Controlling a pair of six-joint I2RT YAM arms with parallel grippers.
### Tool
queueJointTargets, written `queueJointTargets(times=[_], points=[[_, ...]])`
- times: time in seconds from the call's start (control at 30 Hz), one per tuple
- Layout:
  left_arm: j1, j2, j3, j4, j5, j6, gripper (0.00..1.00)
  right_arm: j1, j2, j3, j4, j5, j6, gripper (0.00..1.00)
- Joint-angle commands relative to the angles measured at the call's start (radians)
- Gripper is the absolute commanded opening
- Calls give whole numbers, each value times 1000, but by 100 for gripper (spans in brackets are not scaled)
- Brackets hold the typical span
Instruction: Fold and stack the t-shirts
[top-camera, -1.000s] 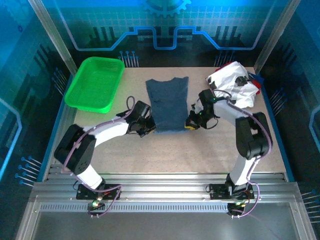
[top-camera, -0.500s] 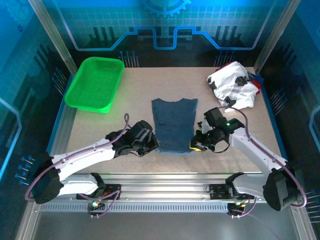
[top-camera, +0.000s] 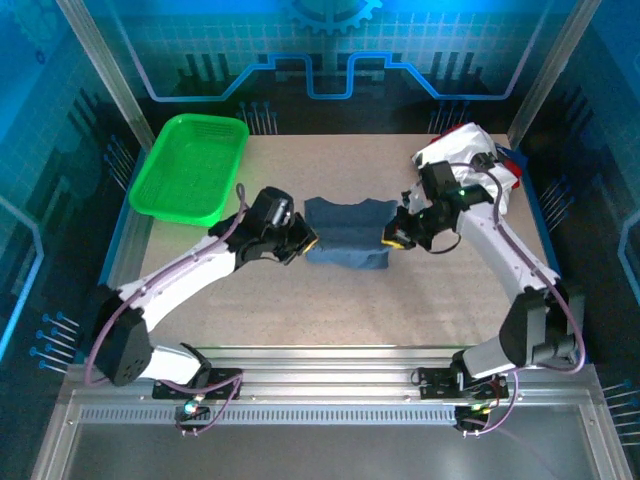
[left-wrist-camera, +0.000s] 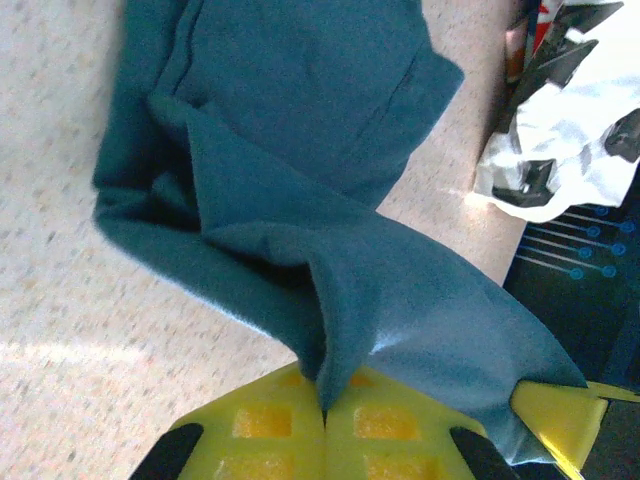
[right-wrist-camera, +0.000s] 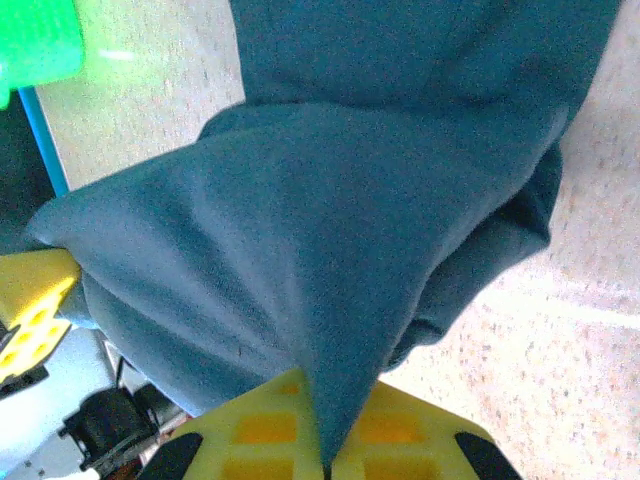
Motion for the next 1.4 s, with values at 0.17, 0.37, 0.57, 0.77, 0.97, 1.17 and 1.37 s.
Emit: queueJointTargets(times=[0.17, 0.37, 0.57, 0.77, 0.97, 1.17, 1.37], points=[[126, 182, 142, 49, 147, 73, 0, -79, 180, 180, -59, -19, -85, 5], [187, 328, 243, 35, 186, 118, 0, -113, 319, 272, -58, -30, -93, 6], [233, 524, 335, 85, 200, 126, 0, -143, 539, 410, -8, -30, -49, 13], [276, 679, 557, 126, 221, 97, 50, -172, 818, 853, -78, -72, -35, 57], [309, 539, 718, -11, 166, 208, 99, -164, 685, 942, -219, 83, -212, 74], [268, 269, 580, -57, 173, 373, 99, -140, 407, 416, -26, 147, -315, 87], [163, -103, 145, 44, 73, 435, 99, -105, 498, 289, 81, 167, -341, 96]])
